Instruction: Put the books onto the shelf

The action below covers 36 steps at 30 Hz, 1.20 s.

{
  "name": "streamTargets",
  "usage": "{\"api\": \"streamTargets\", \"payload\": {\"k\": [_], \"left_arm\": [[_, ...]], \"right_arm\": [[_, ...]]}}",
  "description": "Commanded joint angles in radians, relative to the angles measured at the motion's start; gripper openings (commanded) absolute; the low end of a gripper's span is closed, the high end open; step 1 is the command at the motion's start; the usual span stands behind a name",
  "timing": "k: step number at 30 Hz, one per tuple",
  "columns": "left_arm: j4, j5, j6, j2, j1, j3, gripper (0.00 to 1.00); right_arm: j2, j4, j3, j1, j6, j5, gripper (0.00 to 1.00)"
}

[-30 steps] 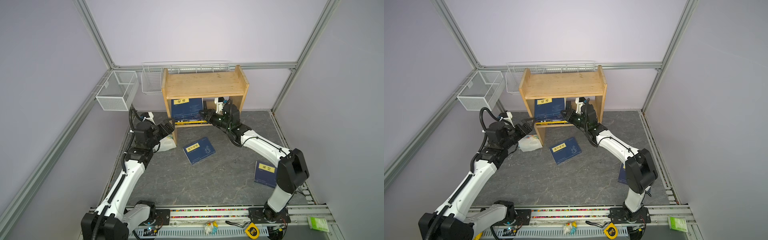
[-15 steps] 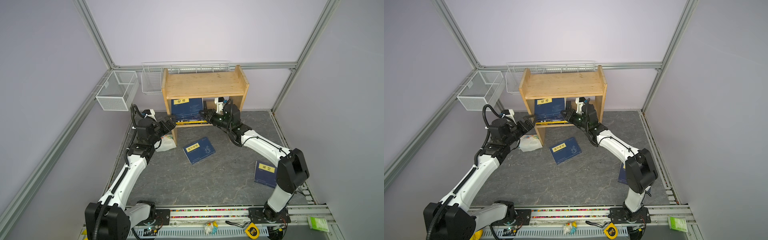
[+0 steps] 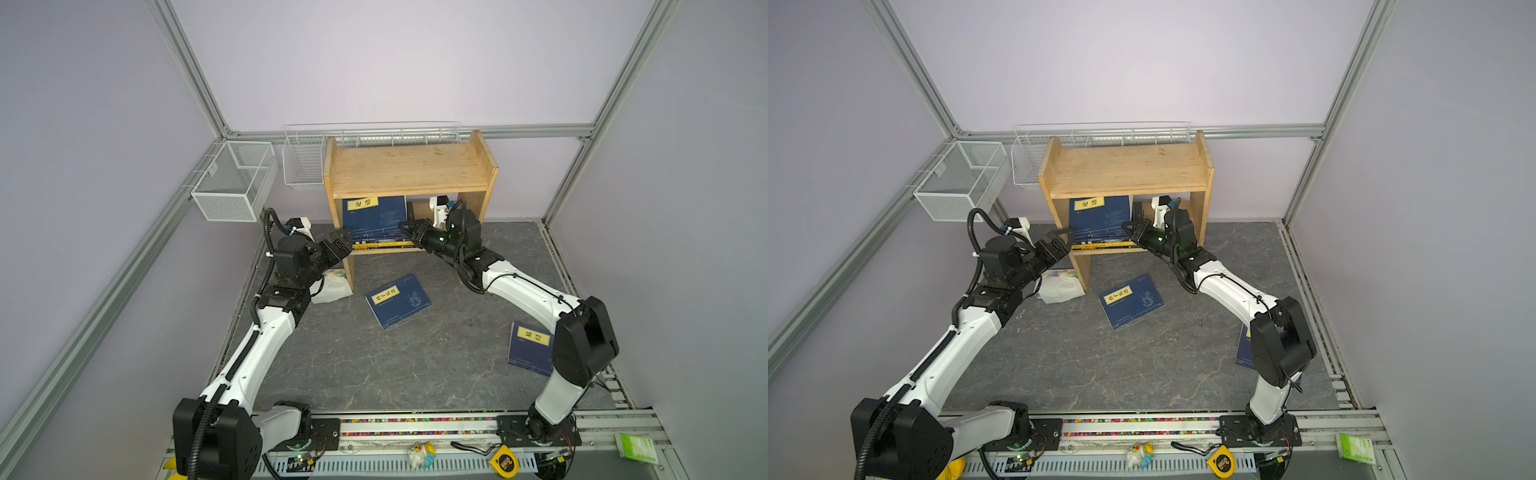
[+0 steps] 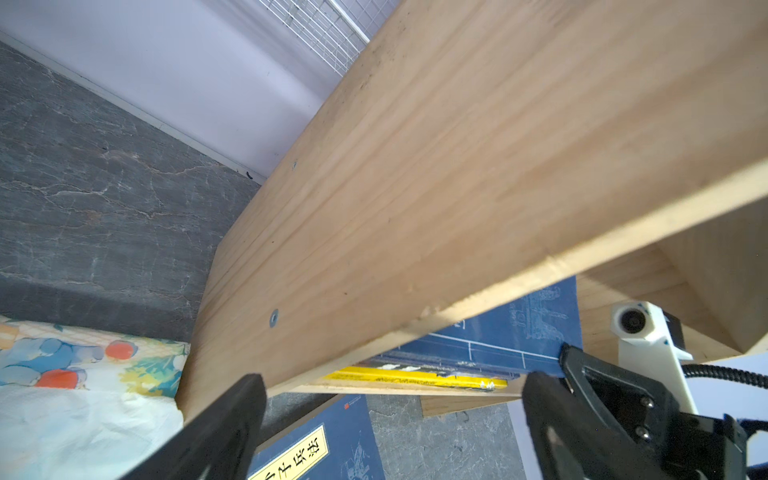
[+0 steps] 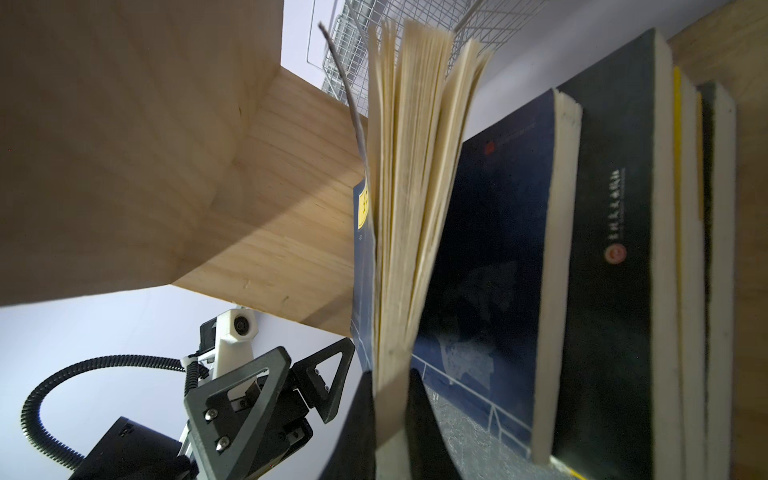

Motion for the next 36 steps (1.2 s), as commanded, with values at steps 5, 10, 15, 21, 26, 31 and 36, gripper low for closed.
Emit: {"api": "streamTargets", "payload": {"k": [5,10,15,21,26,31,36], "left_arm": [[0.029,-0.039,0.004,0.071,0.007,0.053,0.97],[0.049,-0.04,0.008,0.123,0.007,0.069,0.97],[0.047,-0.095,0.003,0.12,0.005,0.01,0.96],[-0.001,-0.172,-0.001,0.107,0.003,-0.06,0.95],[-0.016,-0.194,-0.001,0.115,0.004,-0.076,0.95],[-0.02,-0.197,-0.002,0.122,0.003,-0.084,0.95],[-0.02,-0.2,-0.005,0.115,0.004,-0.084,0.95]], "right_arm": [[0.028,0.005,-0.015,0.002,-0.011,-0.013,0.07],[0.039,0.001,-0.013,0.002,-0.011,-0.015,0.07],[0.047,-0.001,-0.011,0.001,-0.01,-0.013,0.07],[0.049,-0.009,-0.01,0.003,-0.011,-0.012,0.07],[0.041,-0.039,-0.01,0.003,-0.029,0.014,0.11],[0.005,-0.144,0.013,0.002,-0.113,0.089,0.23],[-0.046,-0.251,0.034,0.002,-0.211,0.196,0.43]]}}
